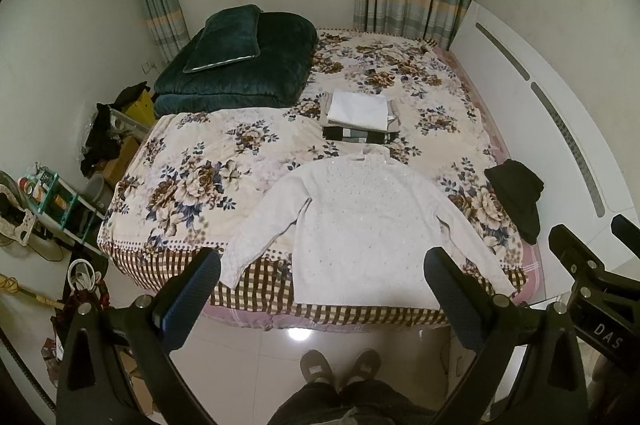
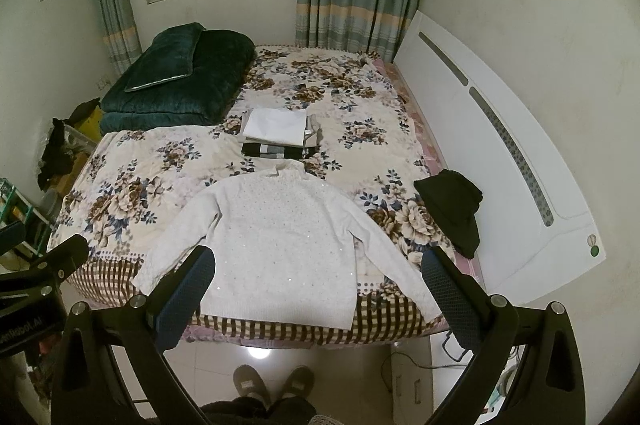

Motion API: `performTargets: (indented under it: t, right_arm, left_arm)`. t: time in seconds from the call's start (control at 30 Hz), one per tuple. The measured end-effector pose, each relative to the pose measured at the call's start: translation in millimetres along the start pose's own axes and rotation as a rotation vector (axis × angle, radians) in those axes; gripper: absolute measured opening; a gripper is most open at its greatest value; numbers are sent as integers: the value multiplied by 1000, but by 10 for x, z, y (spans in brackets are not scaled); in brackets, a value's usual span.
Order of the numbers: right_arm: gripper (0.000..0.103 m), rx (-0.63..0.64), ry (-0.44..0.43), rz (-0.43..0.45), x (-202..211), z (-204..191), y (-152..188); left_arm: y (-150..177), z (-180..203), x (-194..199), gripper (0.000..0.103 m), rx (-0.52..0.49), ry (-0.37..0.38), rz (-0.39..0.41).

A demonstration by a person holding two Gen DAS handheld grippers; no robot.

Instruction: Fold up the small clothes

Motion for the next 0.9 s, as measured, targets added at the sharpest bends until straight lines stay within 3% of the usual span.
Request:
performTargets:
  t: [0.23,0.9]
  right_arm:
    - [103,4,2,2,121,-37,-192]
    - [103,3,-1,7,140,0,-242]
  left_arm:
    - [-8,7,7,103,1,1,4]
    - [-116,159,38,103,3,-1,11]
Point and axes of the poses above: each gripper's, at about its wrist camera, not at the fingertips, and x roughly against the way its jaws point, z to its right, y to its underside, the point moved 5 cm from there along -x, roughly the way its jaws point, and after that the axes turned 15 degrees about x, right-handed, at the moved point
